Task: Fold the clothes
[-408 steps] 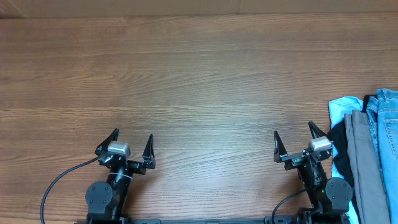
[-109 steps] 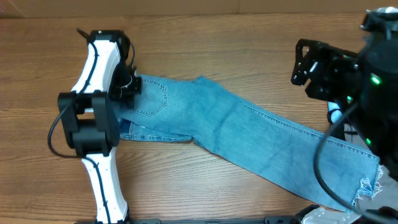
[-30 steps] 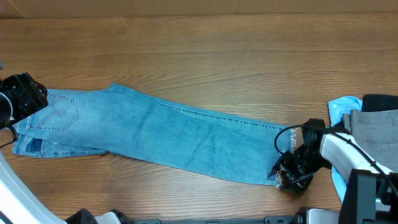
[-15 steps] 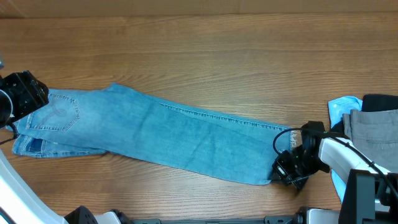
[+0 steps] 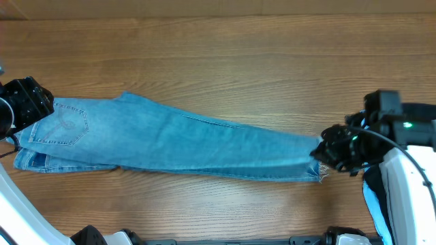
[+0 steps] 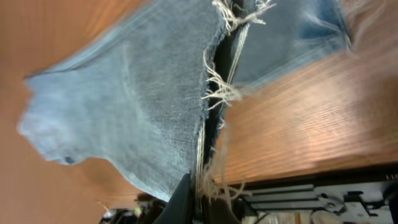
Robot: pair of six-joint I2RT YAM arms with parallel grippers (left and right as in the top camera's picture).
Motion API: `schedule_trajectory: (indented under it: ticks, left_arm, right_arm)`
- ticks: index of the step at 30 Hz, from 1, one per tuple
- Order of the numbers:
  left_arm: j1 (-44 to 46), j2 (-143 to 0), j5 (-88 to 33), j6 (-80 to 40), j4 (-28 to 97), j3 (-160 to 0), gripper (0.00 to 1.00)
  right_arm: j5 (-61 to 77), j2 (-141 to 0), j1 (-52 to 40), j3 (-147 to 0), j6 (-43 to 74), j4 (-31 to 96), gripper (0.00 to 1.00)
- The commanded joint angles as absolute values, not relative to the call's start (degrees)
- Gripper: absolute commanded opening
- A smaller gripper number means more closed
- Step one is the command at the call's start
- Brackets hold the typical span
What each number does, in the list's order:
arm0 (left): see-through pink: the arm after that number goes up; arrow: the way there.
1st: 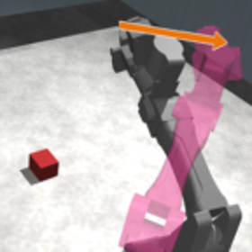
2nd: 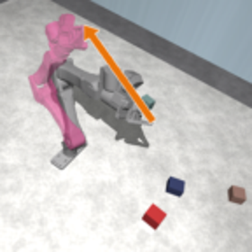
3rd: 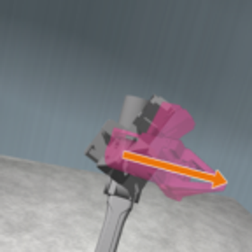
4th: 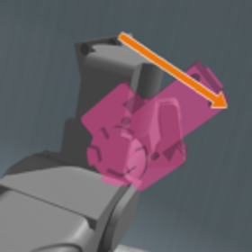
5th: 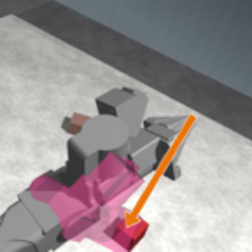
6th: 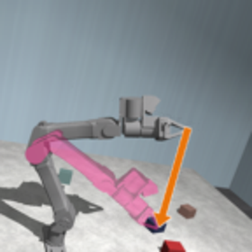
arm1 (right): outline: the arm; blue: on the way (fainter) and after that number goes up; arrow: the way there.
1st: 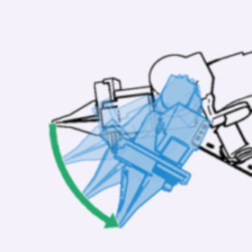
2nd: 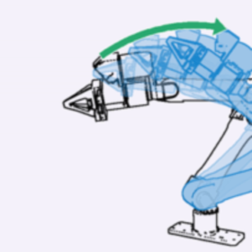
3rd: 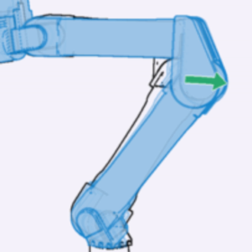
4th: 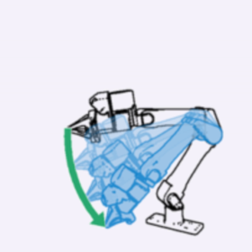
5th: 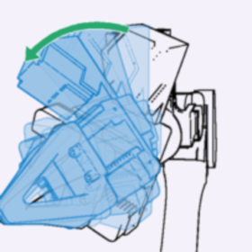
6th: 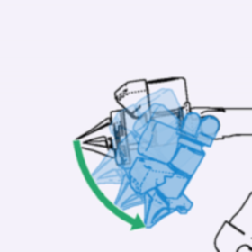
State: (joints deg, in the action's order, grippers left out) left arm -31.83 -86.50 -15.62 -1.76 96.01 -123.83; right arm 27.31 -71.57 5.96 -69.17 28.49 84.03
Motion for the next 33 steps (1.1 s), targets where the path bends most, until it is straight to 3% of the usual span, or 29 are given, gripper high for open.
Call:
schedule_trajectory:
  ticks: [1,14,21,22,28,30,33]
  left_arm:
    - [-31.5,-86.9,-16.1,-1.7,95.7,-123.8,0.66]
    - [-31.5,-86.9,-16.8,-1.7,95.5,-123.8,0.66]
    - [-31.5,-86.9,-18.1,-2.2,96.8,-120.7,0.66]
    - [-31.5,-86.9,-18.0,-2.9,96.8,-118.4,0.69]
    - [-31.5,-86.9,-17.4,-5.2,93.6,-100.5,0.61]
    - [-31.6,-86.9,-17.4,-6.6,90.6,-94.5,0.64]
    - [-31.6,-86.9,-17.4,-9.1,84.0,-82.4,0.81]
  right_arm:
    - [27.1,-70.5,6.1,-78.8,28.7,85.3,0.04]
    - [27.1,-70.8,6.1,-116.8,34.0,88.0,0.04]
    - [27.1,-72.2,6.1,-118.6,40.8,81.4,0.04]
    - [27.1,-72.9,6.1,-118.6,40.8,81.3,0.04]
    - [27.7,-76.3,6.1,-118.6,40.7,81.5,0.04]
    - [27.8,-76.7,6.1,-118.6,40.7,81.5,0.04]
    - [27.7,-76.9,6.1,-118.6,40.7,81.4,0.04]
